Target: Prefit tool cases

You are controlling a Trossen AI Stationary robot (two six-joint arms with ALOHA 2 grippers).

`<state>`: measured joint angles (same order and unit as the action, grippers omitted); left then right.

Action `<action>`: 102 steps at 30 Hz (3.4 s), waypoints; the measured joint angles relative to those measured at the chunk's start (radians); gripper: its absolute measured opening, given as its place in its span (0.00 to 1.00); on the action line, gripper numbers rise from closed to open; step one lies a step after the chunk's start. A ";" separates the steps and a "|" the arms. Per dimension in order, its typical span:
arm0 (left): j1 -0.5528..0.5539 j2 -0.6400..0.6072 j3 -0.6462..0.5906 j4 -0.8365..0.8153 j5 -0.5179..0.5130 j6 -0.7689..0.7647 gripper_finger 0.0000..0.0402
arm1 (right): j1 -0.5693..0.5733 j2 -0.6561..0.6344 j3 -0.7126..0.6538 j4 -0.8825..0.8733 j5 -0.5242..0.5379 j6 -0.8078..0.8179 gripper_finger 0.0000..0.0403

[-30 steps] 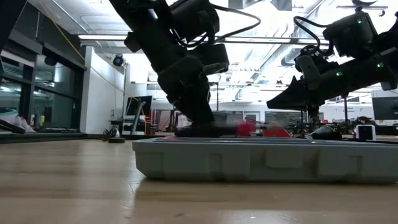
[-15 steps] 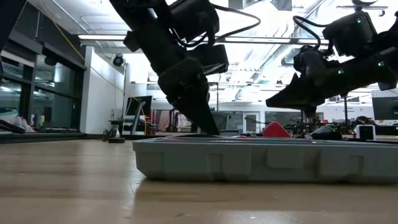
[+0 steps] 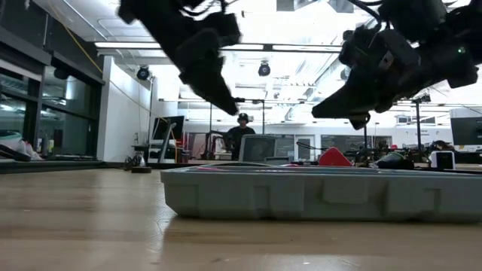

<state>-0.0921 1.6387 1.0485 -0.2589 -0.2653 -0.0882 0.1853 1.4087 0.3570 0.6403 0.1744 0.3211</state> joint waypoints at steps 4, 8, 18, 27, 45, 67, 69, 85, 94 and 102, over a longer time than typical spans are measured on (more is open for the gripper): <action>0.000 -0.132 -0.116 0.033 -0.129 -0.085 0.30 | 0.001 0.123 0.064 0.035 -0.071 -0.012 0.00; 0.000 -0.215 -0.212 0.084 -0.184 -0.165 0.30 | 0.001 0.283 0.153 0.043 -0.137 -0.024 0.00; 0.000 -0.232 -0.283 0.100 -0.189 -0.223 0.30 | 0.005 0.479 0.279 0.024 -0.186 0.057 0.00; 0.003 -0.232 -0.283 0.085 -0.234 -0.150 0.30 | 0.013 0.203 0.274 -0.235 -0.044 -0.061 0.00; 0.297 -0.232 -0.283 -0.223 -0.252 -0.048 0.30 | 0.006 -0.107 0.275 -0.661 0.298 -0.168 0.00; 0.686 -0.180 -0.283 -0.206 0.102 -0.059 0.30 | -0.062 -0.107 0.135 -0.586 0.292 -0.071 0.00; 0.676 -0.143 -0.283 -0.203 0.090 -0.058 0.30 | -0.062 -0.107 0.135 -0.582 0.291 -0.071 0.00; 0.627 0.034 -0.280 -0.207 -0.055 -0.117 0.16 | -0.061 -0.107 0.135 -0.576 0.289 -0.059 0.00; 0.560 -0.064 -0.287 -0.218 0.114 -0.145 0.02 | -0.061 -0.107 0.135 -0.568 0.289 -0.049 0.00; 0.381 -0.138 -0.285 -0.067 0.306 -0.172 0.01 | -0.061 -0.107 0.135 -0.568 0.288 -0.051 0.00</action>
<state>0.2890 1.5004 0.7634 -0.3257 0.0404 -0.2604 0.1246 1.3022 0.4919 0.0719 0.4629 0.2703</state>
